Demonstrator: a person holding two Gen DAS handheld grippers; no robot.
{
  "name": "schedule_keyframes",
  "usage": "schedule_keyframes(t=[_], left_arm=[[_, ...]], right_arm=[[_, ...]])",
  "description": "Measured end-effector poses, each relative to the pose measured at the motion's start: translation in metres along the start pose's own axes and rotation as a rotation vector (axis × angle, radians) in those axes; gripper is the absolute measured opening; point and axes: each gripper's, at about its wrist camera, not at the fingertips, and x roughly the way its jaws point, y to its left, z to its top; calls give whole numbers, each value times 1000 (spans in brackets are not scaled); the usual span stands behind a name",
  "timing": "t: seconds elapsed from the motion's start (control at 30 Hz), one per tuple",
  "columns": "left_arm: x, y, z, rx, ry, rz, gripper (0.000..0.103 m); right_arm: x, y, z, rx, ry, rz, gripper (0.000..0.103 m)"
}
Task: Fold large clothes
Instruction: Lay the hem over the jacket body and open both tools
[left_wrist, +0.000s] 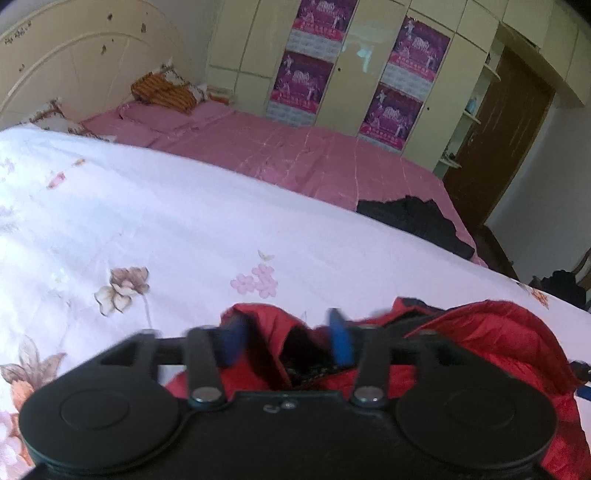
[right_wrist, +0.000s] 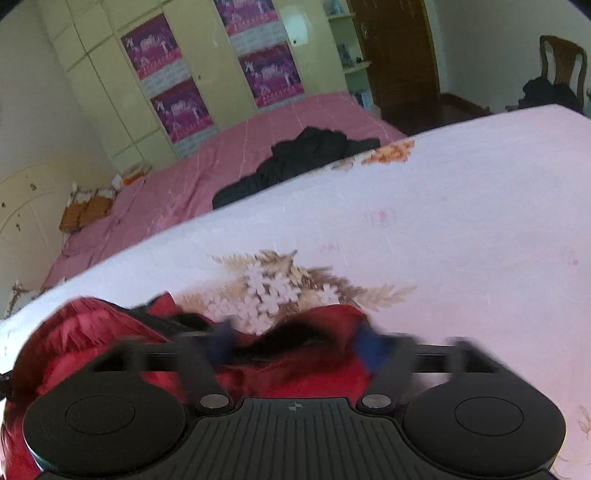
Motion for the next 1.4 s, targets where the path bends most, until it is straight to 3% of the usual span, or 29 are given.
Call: schedule_keyframes(t=[0.07,0.1,0.17,0.27,0.3,0.33,0.37,0.47,0.57,0.7,0.87,1.07,1.2,1.4], left_arm=[[-9,-2,0,24,-57,35,99],[-15,-1,0,29,-98,48,102],[-28,-2,-1,51,-164,55,99],[-41,-11,-5,107,-159,21,88],[-46,-17,-8,141,-157,-4,86],[-49,-23,-12,179,-151,-24,80],[-52,-32,-19,230,-139,-48,77],[-50,-57,-45,378,-109,-76,75],[-32,-74,-68,460,-88,-41,75],[-7,-76,-78,435,-77,31,78],[8,-59,-78,350,-56,71,82],[10,-56,-71,325,-21,93,85],[-8,-55,-65,308,-19,104,83],[-54,-60,-73,297,-23,48,85]], right_arm=[[-4,6,2,-29,-23,-11,98],[-6,7,3,-30,-35,-15,98],[-15,10,5,-40,-72,-23,98],[-30,21,2,-104,-107,-12,95],[-33,27,-1,-138,-114,-8,90],[-37,34,-5,-179,-113,-5,73],[-39,41,-10,-205,-105,1,65],[-35,61,-31,-273,-60,31,64],[-18,81,-54,-359,-31,16,64],[16,89,-65,-349,-33,-20,64],[56,79,-73,-401,-34,-158,64],[71,59,-62,-350,-4,-179,64],[38,59,-56,-305,-15,-116,64],[-23,75,-74,-340,-47,-38,64]])
